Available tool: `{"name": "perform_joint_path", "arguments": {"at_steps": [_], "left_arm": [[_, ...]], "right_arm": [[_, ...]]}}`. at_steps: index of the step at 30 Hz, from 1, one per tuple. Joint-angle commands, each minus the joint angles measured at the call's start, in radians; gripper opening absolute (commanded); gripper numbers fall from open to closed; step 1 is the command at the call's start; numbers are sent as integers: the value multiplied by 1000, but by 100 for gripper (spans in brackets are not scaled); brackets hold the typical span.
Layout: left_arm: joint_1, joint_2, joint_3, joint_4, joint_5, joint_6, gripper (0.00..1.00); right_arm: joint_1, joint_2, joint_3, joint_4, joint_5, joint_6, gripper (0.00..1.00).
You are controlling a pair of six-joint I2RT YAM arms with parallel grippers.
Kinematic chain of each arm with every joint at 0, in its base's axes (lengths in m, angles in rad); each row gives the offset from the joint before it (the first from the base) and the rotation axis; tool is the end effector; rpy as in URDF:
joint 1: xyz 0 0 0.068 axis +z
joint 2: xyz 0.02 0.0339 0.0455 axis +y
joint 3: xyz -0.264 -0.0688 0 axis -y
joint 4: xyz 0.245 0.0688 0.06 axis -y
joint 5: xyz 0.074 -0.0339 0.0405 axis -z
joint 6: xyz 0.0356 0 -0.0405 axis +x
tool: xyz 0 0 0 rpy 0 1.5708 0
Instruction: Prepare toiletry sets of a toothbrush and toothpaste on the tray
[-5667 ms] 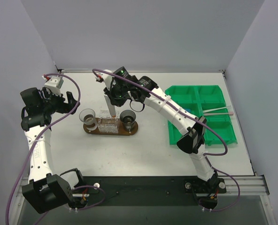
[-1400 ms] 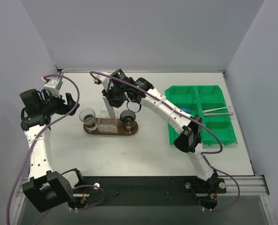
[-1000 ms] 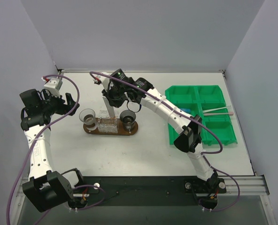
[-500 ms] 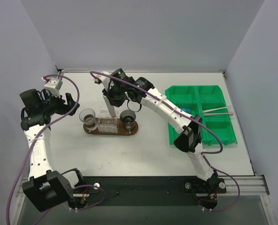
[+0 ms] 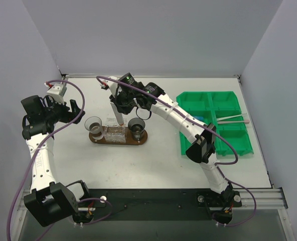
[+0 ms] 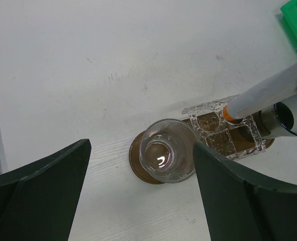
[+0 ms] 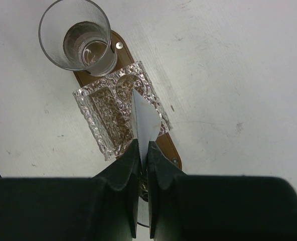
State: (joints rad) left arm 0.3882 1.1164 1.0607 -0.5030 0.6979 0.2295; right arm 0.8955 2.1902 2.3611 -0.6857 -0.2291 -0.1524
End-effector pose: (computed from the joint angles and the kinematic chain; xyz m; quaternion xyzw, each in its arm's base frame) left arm 0.2289 0.0689 0.3433 0.1001 0.8325 -0.1464 0.5249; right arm 0.3057 0.3946 0.3757 -0.4792 0.7142 0.2737 0.4305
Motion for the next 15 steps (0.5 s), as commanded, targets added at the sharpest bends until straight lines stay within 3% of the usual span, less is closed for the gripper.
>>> {"name": "perform_joint_path", "arguments": {"at_steps": [1, 15], "left_arm": [[8, 2, 2, 37, 28, 13, 94], [9, 0, -1, 38, 29, 14, 94]], "right_arm": [[-1, -1, 41, 3, -10, 14, 0], [8, -4, 24, 3, -19, 25, 0]]}}
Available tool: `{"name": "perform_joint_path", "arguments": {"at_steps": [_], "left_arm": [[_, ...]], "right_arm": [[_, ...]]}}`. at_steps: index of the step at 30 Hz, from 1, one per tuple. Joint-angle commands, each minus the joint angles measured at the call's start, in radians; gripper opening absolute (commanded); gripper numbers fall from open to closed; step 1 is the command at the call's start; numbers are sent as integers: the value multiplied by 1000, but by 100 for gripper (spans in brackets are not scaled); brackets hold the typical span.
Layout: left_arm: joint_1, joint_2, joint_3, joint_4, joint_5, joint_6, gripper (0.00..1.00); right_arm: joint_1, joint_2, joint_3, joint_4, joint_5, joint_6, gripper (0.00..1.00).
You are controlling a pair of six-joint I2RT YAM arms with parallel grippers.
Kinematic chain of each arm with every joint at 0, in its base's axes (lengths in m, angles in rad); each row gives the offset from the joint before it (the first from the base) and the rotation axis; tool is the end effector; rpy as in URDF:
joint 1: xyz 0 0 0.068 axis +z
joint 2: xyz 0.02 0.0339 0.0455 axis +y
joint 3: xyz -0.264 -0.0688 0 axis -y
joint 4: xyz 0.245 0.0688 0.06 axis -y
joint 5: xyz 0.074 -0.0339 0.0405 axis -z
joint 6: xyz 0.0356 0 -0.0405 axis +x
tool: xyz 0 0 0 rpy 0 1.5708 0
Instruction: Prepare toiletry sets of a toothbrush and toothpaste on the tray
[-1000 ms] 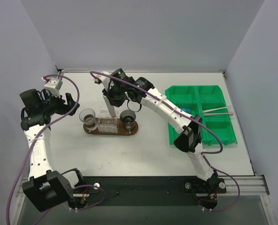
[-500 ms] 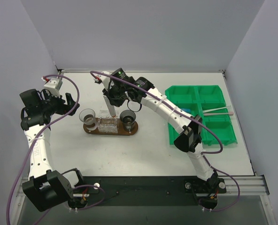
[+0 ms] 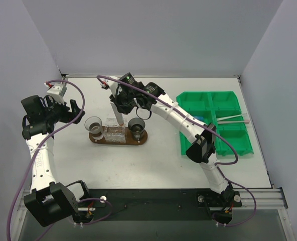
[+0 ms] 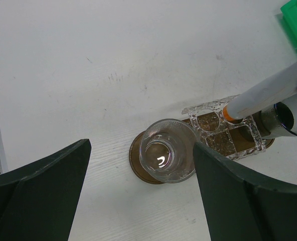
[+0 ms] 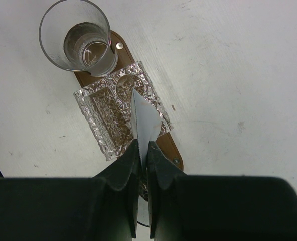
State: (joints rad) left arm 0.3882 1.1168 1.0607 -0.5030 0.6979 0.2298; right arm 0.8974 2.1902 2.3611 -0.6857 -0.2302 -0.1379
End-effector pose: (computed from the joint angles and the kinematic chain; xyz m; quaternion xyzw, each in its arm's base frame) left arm 0.2290 0.0689 0.3432 0.1001 0.8326 -0.1465 0.5247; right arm 0.3049 0.3952 0.3757 -0.4749 0.7170 0.2777 0.4280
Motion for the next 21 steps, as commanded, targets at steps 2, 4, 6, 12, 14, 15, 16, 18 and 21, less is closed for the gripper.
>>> {"name": "perform_joint_path", "arguments": {"at_steps": [2, 4, 6, 12, 14, 15, 16, 18, 21], "left_arm": [[9, 1, 1, 38, 29, 14, 94], [9, -2, 1, 35, 28, 14, 94], [9, -2, 4, 35, 28, 17, 94], [11, 2, 5, 35, 29, 19, 94], [11, 5, 5, 35, 29, 19, 94], [11, 5, 4, 35, 29, 19, 94], [12, 5, 5, 34, 31, 20, 94], [12, 5, 5, 32, 32, 19, 94], [14, 5, 7, 32, 35, 17, 94]], "right_arm": [[9, -3, 23, 3, -23, 11, 0], [11, 0, 20, 2, -23, 11, 0], [11, 0, 18, 3, -21, 11, 0], [11, 3, 17, 3, -20, 6, 0], [11, 3, 10, 3, -20, 6, 0], [12, 5, 9, 3, -21, 6, 0], [11, 5, 6, 3, -21, 4, 0], [11, 3, 3, 3, -21, 4, 0], [11, 3, 0, 3, -23, 4, 0]]}}
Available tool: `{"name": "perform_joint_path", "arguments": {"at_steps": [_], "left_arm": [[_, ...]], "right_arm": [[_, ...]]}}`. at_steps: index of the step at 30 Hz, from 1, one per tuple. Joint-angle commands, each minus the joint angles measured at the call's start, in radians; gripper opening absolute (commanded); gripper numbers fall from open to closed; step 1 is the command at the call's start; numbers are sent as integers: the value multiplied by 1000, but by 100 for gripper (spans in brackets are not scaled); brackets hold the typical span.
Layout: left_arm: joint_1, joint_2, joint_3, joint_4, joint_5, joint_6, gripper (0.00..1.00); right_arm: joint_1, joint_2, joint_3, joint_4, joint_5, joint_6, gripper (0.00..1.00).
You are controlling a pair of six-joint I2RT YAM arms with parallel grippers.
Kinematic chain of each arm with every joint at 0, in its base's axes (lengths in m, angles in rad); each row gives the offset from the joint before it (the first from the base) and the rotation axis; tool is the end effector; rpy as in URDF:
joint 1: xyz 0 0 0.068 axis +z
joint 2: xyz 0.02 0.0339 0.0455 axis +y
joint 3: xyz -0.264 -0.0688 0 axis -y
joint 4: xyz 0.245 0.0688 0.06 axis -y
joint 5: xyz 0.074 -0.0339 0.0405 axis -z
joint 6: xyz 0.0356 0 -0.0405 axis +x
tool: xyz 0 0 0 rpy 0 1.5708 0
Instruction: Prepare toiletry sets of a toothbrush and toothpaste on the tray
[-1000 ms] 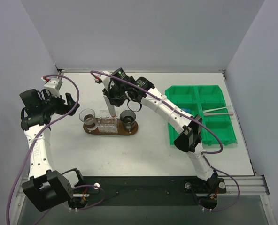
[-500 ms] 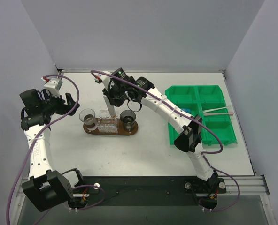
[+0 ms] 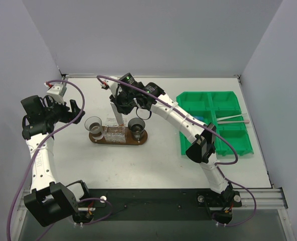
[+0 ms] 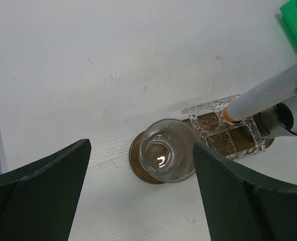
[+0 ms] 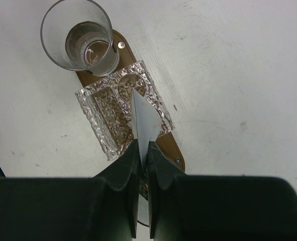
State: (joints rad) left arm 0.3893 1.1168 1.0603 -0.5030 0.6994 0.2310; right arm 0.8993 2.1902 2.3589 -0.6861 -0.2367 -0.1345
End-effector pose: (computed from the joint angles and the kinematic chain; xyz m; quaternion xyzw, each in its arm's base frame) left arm 0.2289 0.0691 0.3431 0.1004 0.8325 -0.1466 0.5248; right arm 0.3040 0.3959 0.3750 -0.4758 0.7169 0.2810 0.4250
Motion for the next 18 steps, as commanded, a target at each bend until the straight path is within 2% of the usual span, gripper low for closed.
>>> {"name": "perform_joint_path", "arguments": {"at_steps": [1, 18], "left_arm": [[13, 6, 7, 32, 34, 18, 94], [16, 6, -2, 35, 34, 21, 94]], "right_arm": [[9, 5, 0, 3, -16, 1, 0], [9, 19, -1, 3, -24, 6, 0]]}}
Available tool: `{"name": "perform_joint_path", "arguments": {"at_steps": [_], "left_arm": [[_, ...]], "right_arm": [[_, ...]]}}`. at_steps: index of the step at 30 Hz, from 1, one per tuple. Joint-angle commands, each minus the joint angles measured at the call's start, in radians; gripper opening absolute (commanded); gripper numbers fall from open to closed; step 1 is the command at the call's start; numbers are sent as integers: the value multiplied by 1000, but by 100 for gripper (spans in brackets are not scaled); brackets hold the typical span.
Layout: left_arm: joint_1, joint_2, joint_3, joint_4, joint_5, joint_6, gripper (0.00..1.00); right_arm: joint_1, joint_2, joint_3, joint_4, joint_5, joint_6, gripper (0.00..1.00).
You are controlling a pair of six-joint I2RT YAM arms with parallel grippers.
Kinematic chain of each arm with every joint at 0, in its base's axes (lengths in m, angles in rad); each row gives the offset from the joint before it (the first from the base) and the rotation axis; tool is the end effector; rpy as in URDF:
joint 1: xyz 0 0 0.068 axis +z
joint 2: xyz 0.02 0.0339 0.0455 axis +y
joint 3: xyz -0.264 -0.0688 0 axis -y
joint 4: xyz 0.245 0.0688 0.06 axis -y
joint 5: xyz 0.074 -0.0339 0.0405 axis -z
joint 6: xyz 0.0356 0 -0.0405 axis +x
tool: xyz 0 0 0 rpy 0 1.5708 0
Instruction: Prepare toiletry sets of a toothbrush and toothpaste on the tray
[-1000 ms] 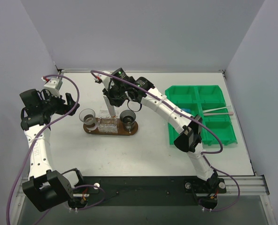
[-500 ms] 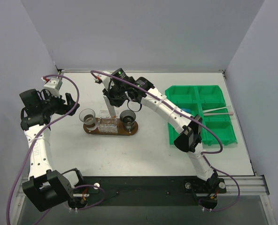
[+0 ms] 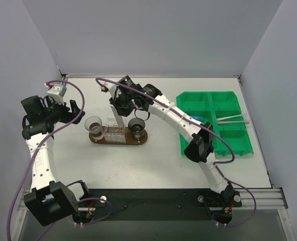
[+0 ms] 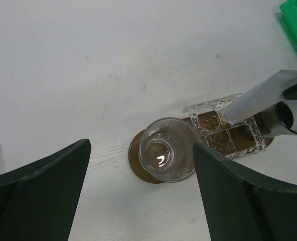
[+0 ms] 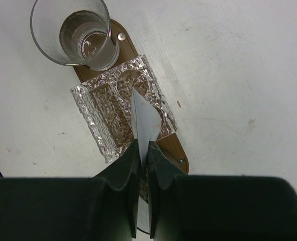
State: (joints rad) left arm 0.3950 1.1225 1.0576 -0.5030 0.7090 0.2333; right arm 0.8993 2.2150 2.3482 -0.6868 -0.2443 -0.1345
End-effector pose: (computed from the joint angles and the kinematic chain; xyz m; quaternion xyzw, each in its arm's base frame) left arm 0.2296 0.0706 0.3411 0.0999 0.8332 -0.1502 0.5228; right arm 0.3079 0.4013 0.3595 -0.4800 0.7243 0.2791 0.4087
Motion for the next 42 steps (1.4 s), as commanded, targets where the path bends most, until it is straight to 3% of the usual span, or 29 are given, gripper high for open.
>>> {"name": "perform_joint_path", "arguments": {"at_steps": [1, 31, 35, 42], "left_arm": [[11, 0, 1, 34, 24, 18, 94], [19, 0, -5, 29, 30, 28, 94], [21, 2, -4, 29, 33, 28, 94], [21, 3, -2, 27, 37, 26, 94]], "right_arm": [[9, -5, 10, 4, -18, 4, 0], [9, 34, -10, 20, -26, -42, 0], [9, 34, -15, 21, -23, -45, 6], [9, 34, -32, 27, -20, -50, 8]]}}
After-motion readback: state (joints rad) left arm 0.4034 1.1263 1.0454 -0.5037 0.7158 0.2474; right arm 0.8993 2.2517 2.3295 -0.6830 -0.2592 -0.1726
